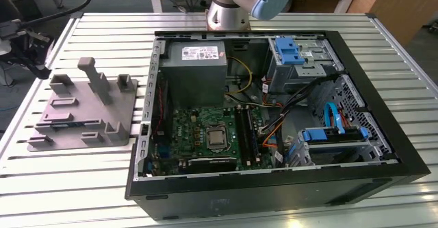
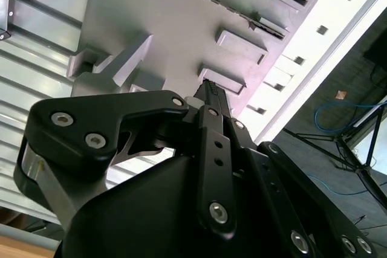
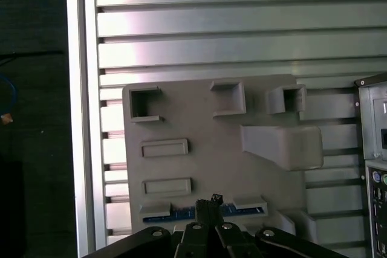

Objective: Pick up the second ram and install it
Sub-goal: 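Reach for the second ram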

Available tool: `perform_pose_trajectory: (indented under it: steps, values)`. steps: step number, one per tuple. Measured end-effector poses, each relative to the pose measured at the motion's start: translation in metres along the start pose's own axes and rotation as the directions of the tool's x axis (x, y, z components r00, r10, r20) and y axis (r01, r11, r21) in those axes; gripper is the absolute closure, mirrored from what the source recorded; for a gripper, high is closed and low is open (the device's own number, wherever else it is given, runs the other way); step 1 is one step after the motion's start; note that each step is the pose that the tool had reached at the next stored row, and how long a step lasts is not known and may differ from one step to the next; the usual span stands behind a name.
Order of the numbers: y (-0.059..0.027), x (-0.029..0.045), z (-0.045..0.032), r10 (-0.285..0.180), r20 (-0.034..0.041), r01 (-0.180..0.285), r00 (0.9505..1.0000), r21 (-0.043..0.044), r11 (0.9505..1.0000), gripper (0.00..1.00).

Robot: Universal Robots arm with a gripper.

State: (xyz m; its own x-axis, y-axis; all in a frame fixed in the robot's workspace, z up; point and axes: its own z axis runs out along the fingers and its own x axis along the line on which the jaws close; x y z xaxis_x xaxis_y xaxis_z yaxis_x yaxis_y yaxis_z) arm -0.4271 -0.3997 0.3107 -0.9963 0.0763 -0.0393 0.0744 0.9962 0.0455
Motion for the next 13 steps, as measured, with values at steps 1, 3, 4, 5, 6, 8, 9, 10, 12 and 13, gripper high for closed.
perform_pose_trajectory:
  steps: [1,3,4,5,6,8,9,10,12,13]
  values:
    - [-0.0002,0.0001,0.0018,0.000,-0.0001,0.000,1.0000,0.0000,1.0000,0.90]
    - [-0.0005,0.0002,0.0055,0.000,-0.0004,0.000,1.0000,0.0001,1.0000,0.90]
    - [-0.0006,0.0003,0.0073,0.000,-0.0006,0.000,1.0000,0.0000,1.0000,0.90]
    - [-0.0007,0.0003,0.0091,0.000,-0.0008,0.000,1.0000,0.0001,1.0000,0.90]
    - [-0.0009,0.0004,0.0109,0.000,-0.0009,0.000,1.0000,0.0000,1.0000,0.90]
    - [-0.0012,0.0005,0.0145,0.000,-0.0013,0.000,1.0000,0.0001,1.0000,0.90]
    - [-0.0013,0.0006,0.0164,0.000,-0.0015,0.000,1.0000,0.0001,1.0000,0.90]
    - [-0.0014,0.0007,0.0182,0.000,-0.0017,0.000,1.0000,0.0001,1.0000,0.90]
    - [-0.0016,0.0008,0.0218,0.000,-0.0020,0.000,1.0000,0.0002,1.0000,0.90]
    - [-0.0017,0.0009,0.0236,0.000,-0.0021,0.000,1.0000,0.0001,1.0000,0.90]
